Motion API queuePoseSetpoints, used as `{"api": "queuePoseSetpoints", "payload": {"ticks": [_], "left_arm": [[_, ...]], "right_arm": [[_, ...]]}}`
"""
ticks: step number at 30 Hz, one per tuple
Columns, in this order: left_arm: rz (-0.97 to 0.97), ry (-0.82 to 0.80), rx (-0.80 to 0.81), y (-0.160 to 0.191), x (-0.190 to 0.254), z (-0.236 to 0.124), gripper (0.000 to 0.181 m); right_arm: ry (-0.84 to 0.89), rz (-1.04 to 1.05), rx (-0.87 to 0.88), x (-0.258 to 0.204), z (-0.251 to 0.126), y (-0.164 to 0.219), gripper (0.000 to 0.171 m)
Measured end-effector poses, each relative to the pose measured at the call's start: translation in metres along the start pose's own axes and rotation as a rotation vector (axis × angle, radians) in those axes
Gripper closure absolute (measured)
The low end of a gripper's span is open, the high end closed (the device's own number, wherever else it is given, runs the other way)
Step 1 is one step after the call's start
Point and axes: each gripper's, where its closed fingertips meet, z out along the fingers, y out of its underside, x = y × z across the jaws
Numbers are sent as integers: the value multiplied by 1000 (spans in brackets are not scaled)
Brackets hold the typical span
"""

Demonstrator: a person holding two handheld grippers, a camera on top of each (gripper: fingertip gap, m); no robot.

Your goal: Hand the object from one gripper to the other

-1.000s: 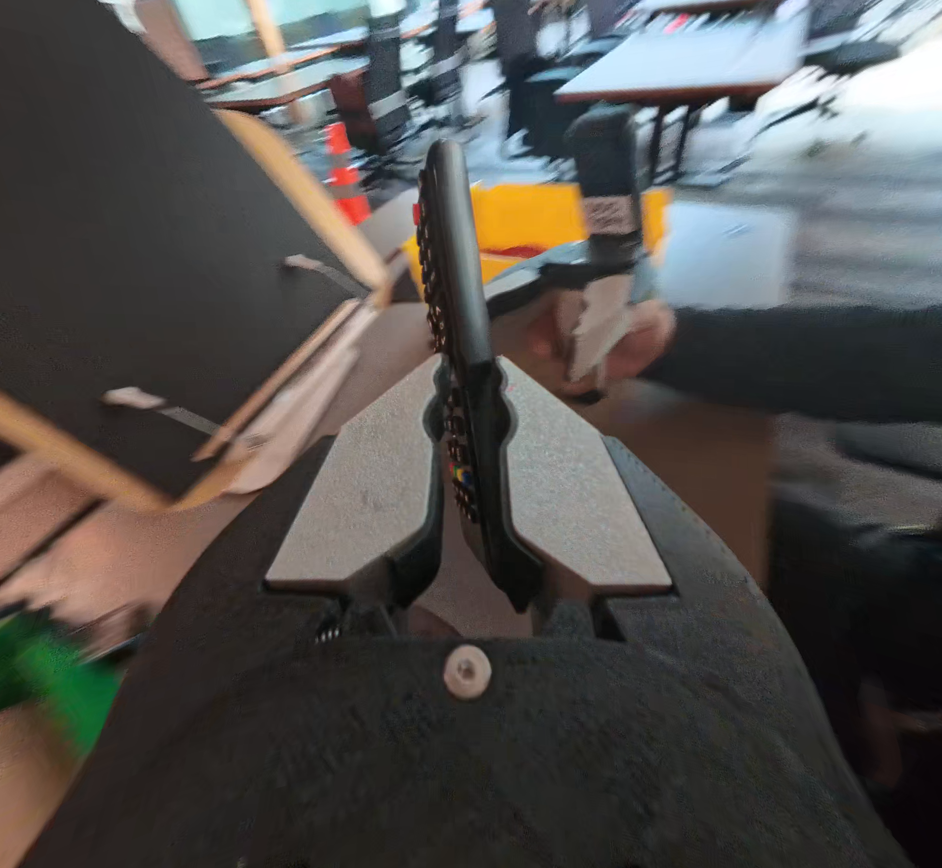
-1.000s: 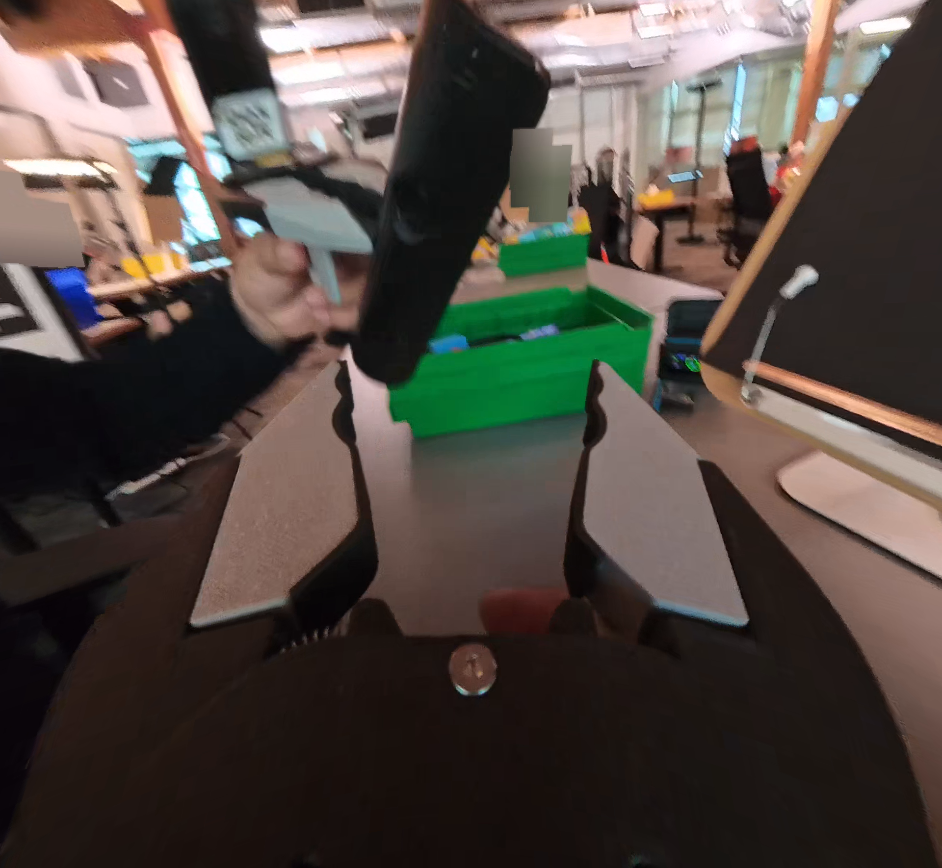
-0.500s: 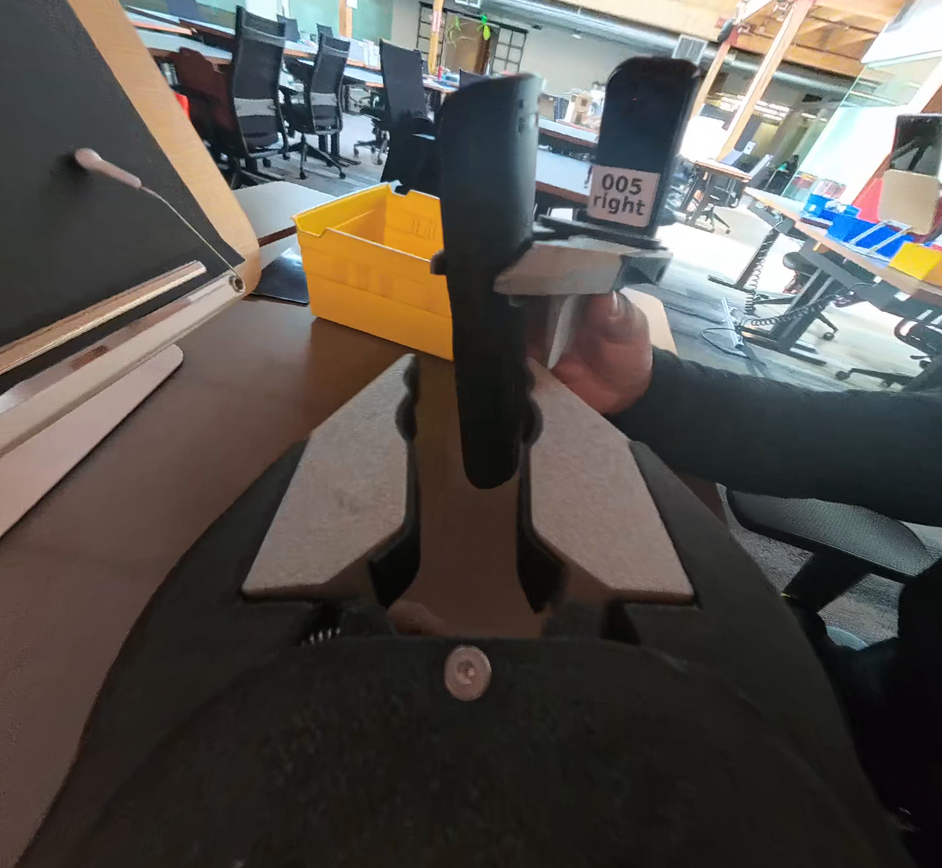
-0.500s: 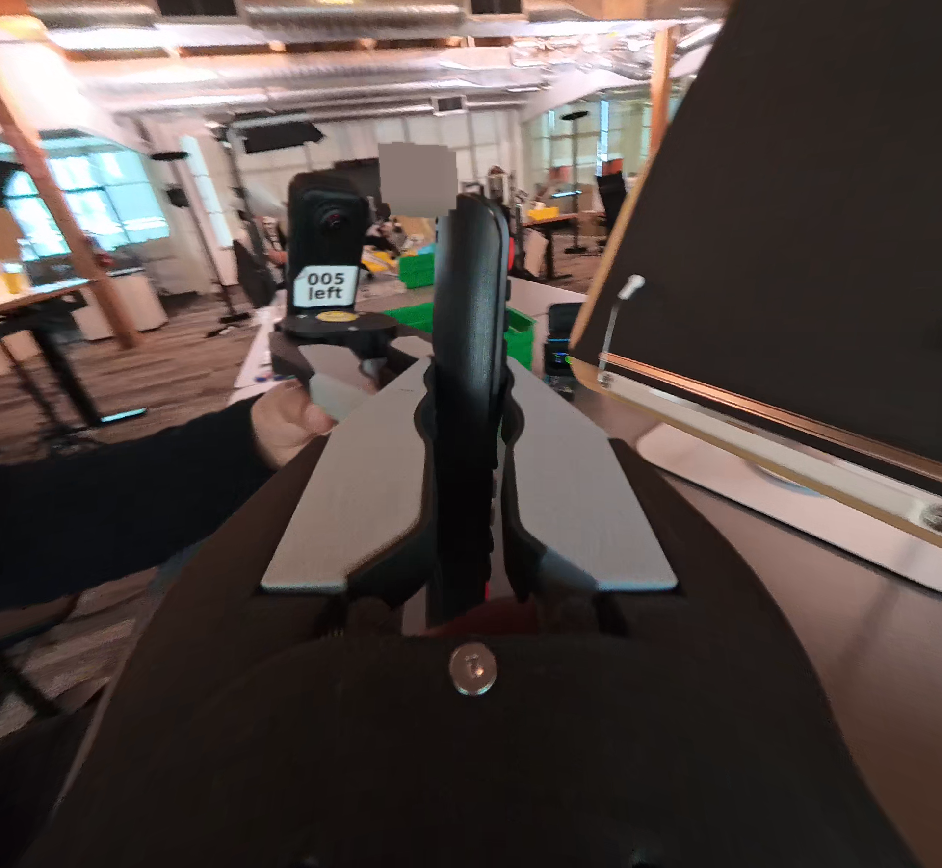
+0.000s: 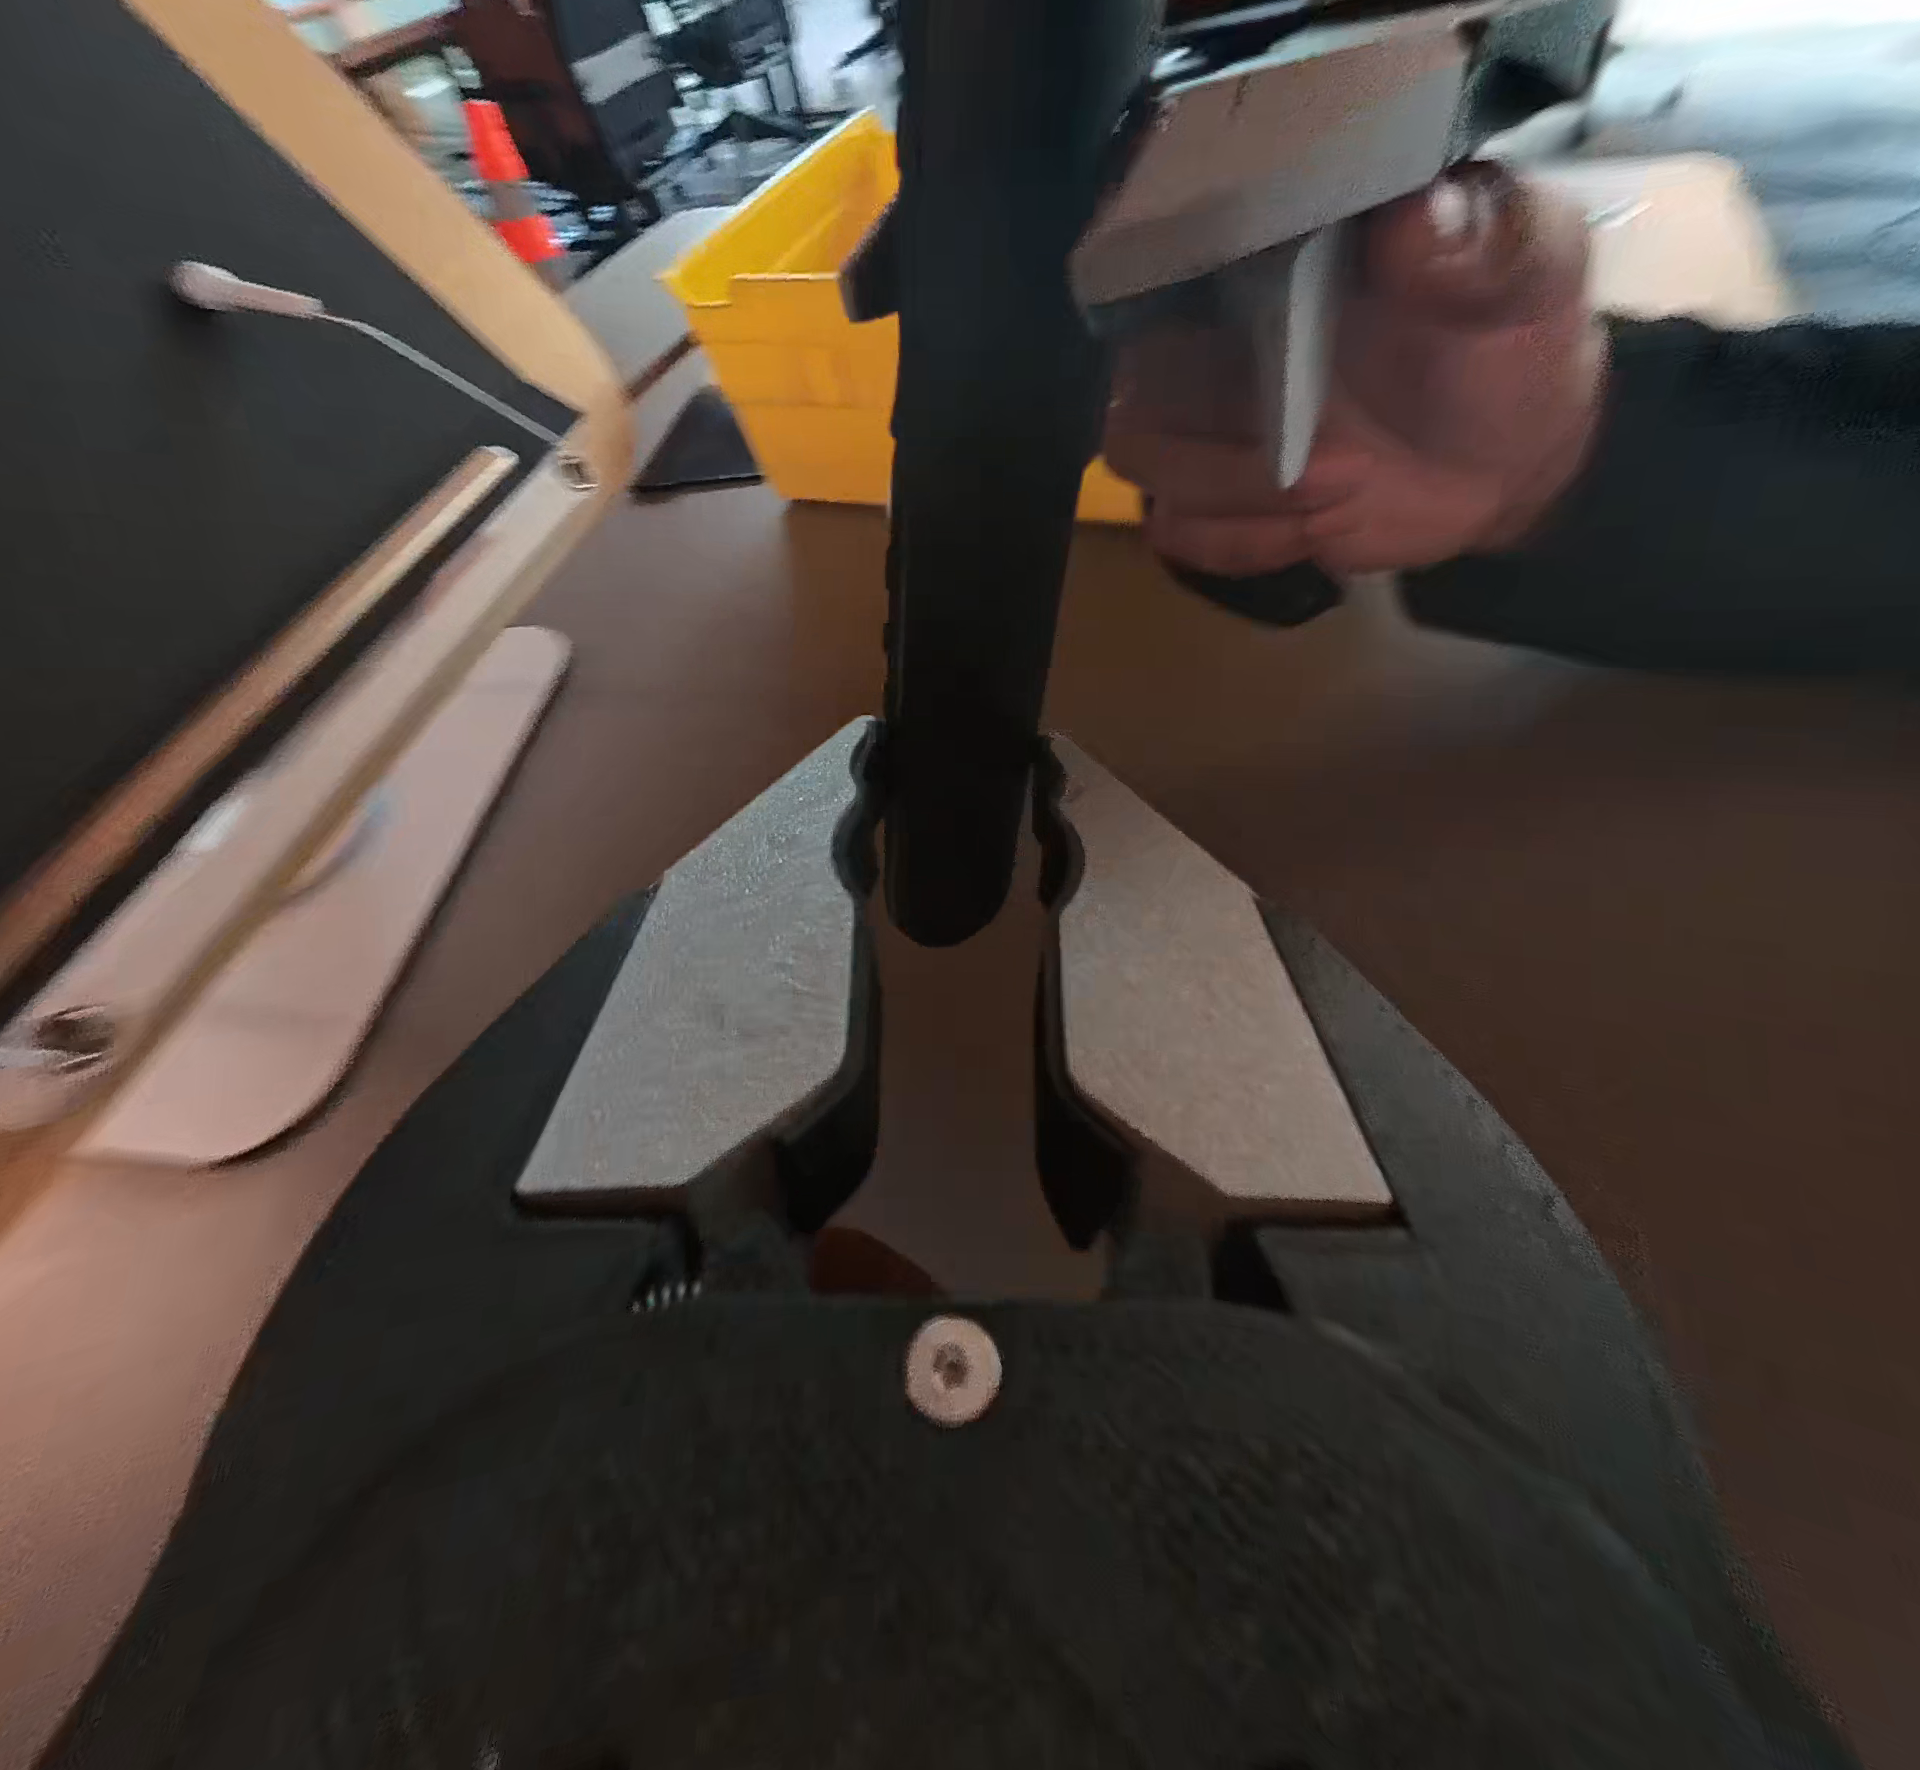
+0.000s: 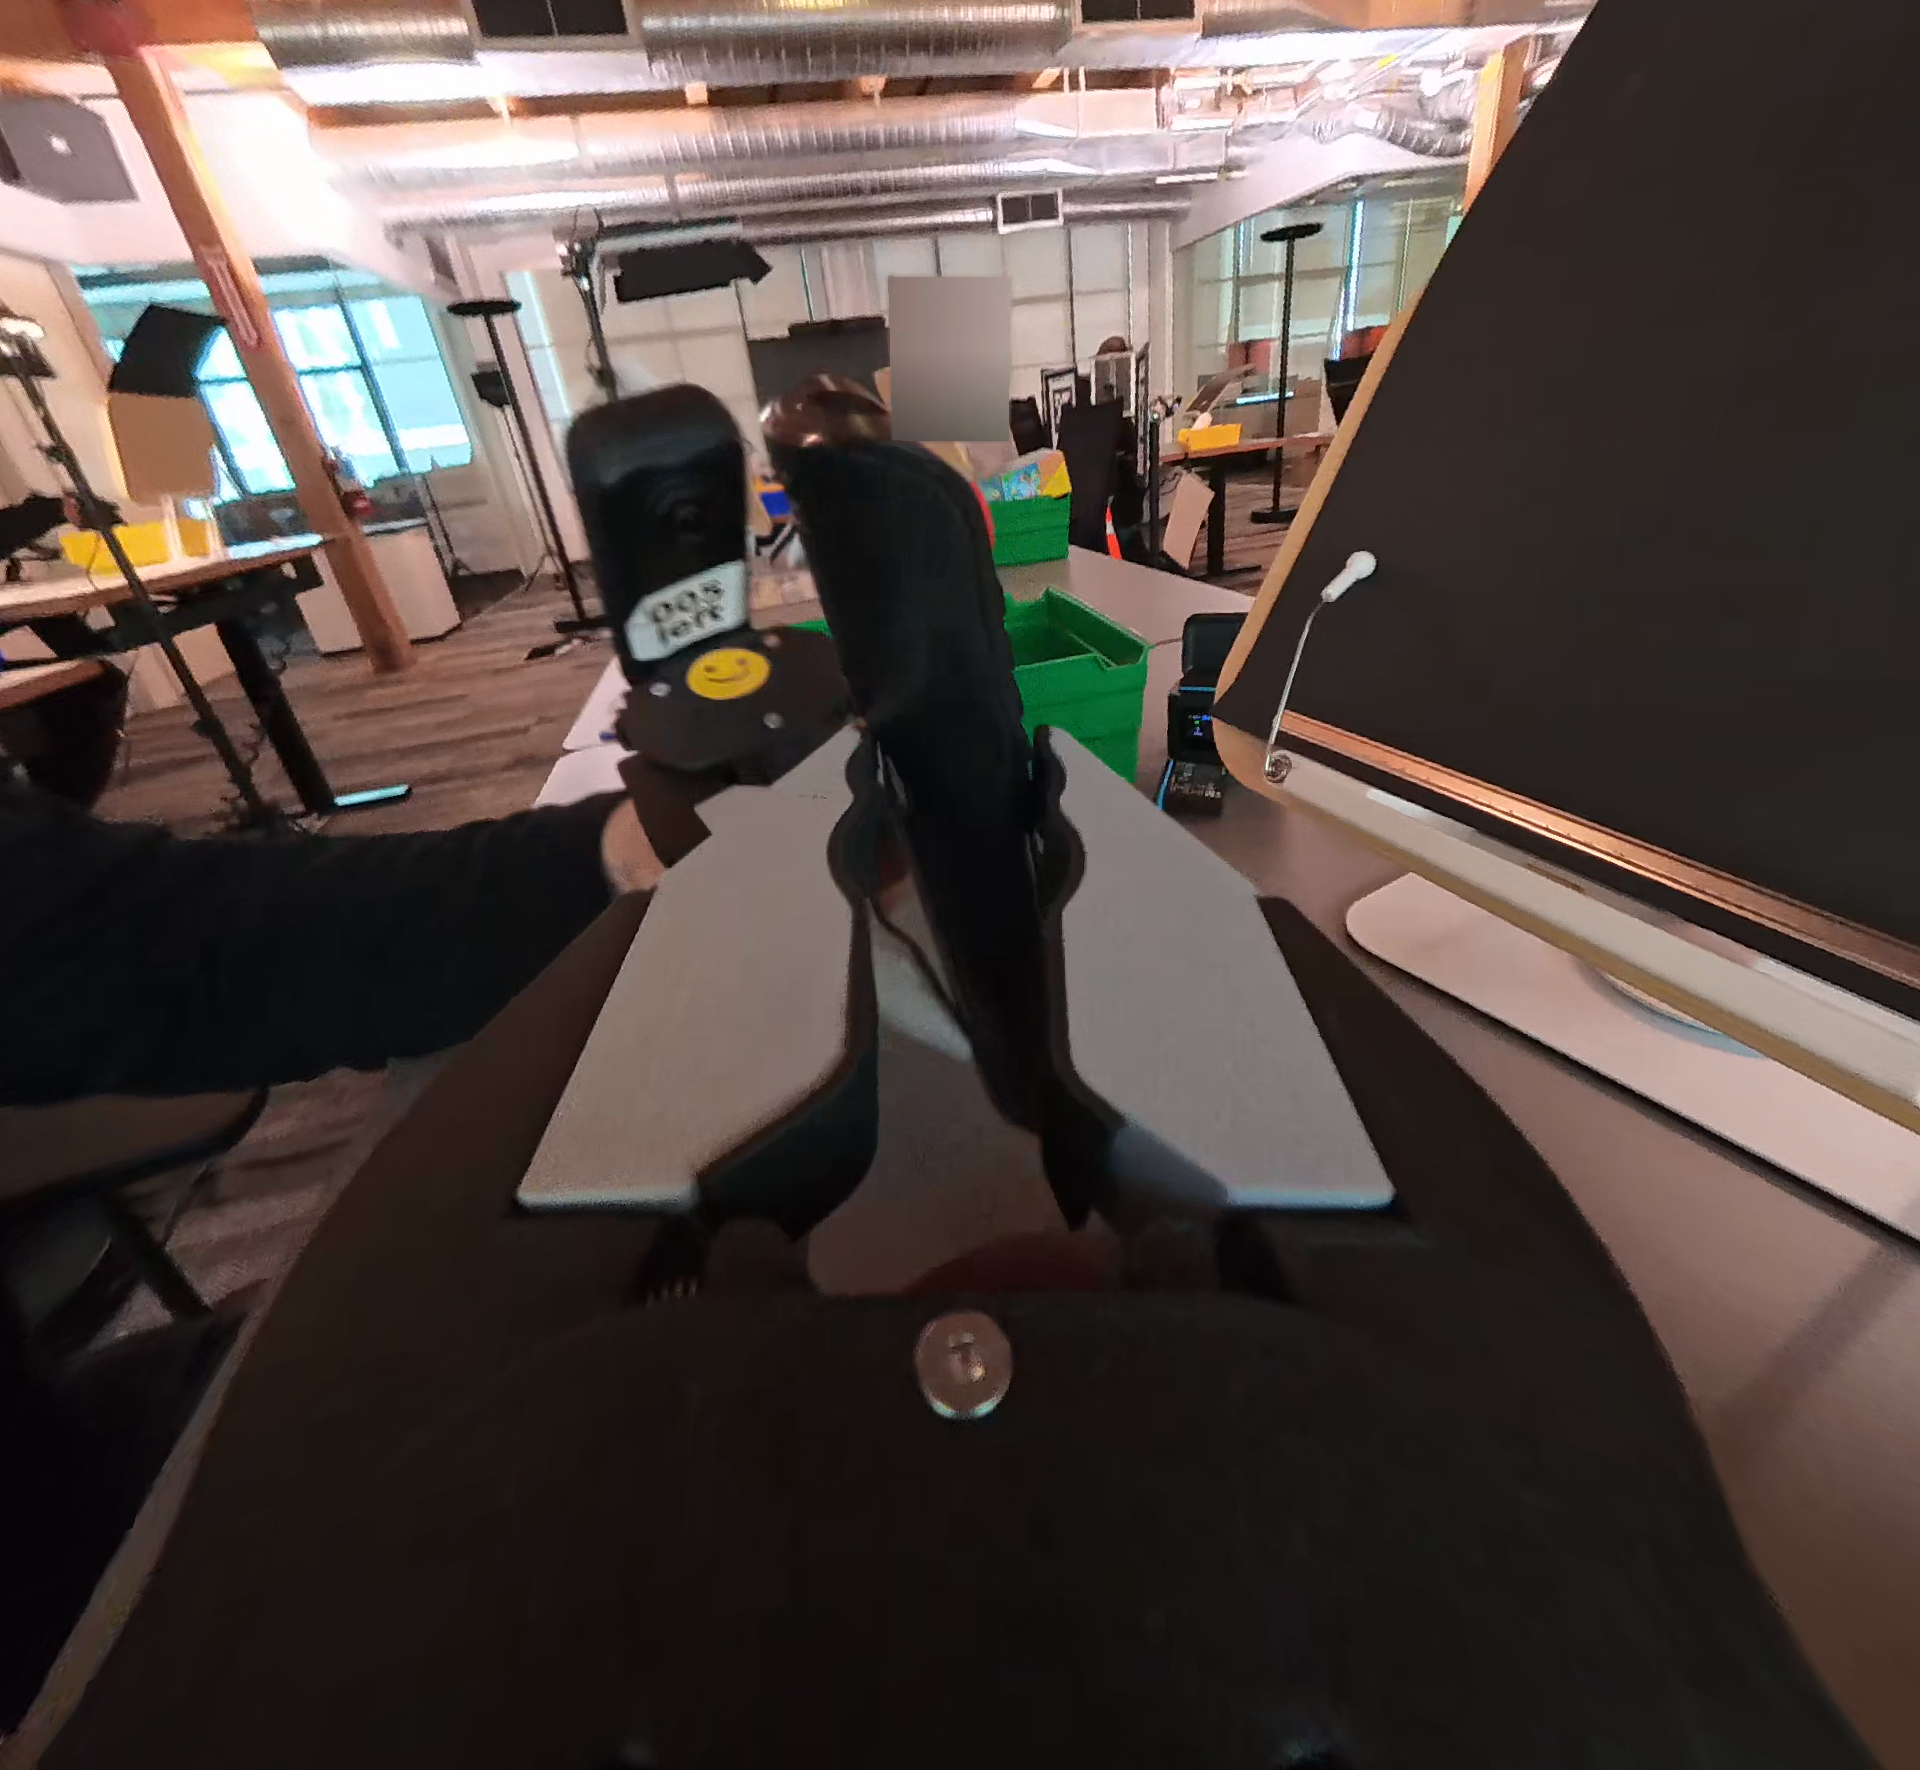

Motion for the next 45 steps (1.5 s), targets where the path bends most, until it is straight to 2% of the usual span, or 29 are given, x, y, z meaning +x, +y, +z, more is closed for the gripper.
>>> {"api": "queuePoseSetpoints", "payload": {"ticks": [4, 8, 12, 16, 23, 27, 37, 45], "left_arm": [[235, -242, -85, 5, -23, -10, 156], [445, -494, -172, 11, -50, -21, 156], [577, -626, -177, 10, -64, -28, 156], [625, -666, -142, 5, -68, -32, 157], [596, -605, -64, 1, -54, -23, 157], [574, -558, -47, 2, -48, -19, 157], [702, -708, -69, -5, -65, -34, 158], [753, -717, -27, -10, -62, -36, 158]], "right_arm": [[18, -49, -51, 2, 1, 11, 140], [118, -143, -142, 14, 4, 27, 139], [143, -155, -161, 16, 7, 35, 137], [124, -134, -133, 11, 8, 31, 114], [125, -129, -87, 9, 9, 24, 85], [117, -168, -74, 4, 10, 21, 94], [182, -142, -93, 16, 8, 24, 87], [152, -76, -66, 17, 6, 21, 84]]}}
